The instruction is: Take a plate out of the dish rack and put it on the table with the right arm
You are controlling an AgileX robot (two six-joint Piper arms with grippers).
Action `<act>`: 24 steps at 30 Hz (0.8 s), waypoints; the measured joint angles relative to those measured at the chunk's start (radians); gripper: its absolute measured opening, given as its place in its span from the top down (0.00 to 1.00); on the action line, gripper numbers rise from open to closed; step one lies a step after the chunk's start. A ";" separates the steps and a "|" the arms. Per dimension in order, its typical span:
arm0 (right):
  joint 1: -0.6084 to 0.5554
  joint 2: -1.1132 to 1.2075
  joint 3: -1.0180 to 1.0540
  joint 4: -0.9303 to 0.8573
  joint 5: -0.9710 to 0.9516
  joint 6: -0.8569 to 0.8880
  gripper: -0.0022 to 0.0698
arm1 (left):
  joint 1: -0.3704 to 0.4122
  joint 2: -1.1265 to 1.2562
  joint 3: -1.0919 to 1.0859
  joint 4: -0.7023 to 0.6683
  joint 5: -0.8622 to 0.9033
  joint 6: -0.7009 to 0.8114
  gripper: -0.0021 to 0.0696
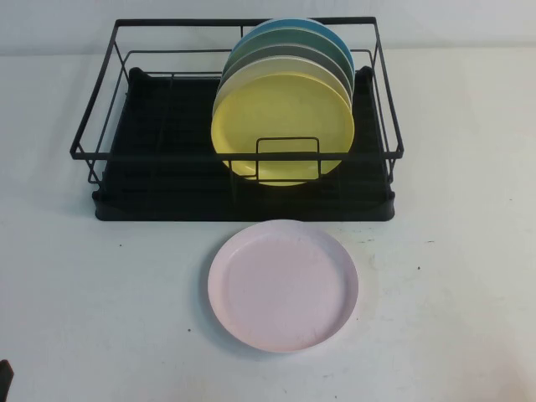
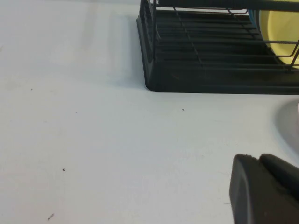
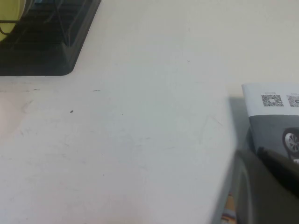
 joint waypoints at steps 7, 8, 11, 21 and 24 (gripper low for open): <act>0.000 0.000 0.000 0.000 0.000 0.000 1.00 | 0.000 0.000 0.000 0.000 0.000 0.000 0.98; 0.000 0.000 0.000 0.000 0.000 0.000 1.00 | 0.000 0.000 0.000 0.000 0.000 0.000 0.98; 0.000 0.000 0.000 0.009 -0.002 0.000 1.00 | 0.000 0.000 0.000 0.000 0.000 0.000 0.98; 0.000 0.000 0.002 0.066 -0.022 0.000 1.00 | 0.000 0.000 0.000 0.000 0.000 0.000 0.98; 0.000 0.000 0.002 0.191 -0.058 0.000 1.00 | 0.000 0.000 0.000 0.000 0.000 0.000 0.98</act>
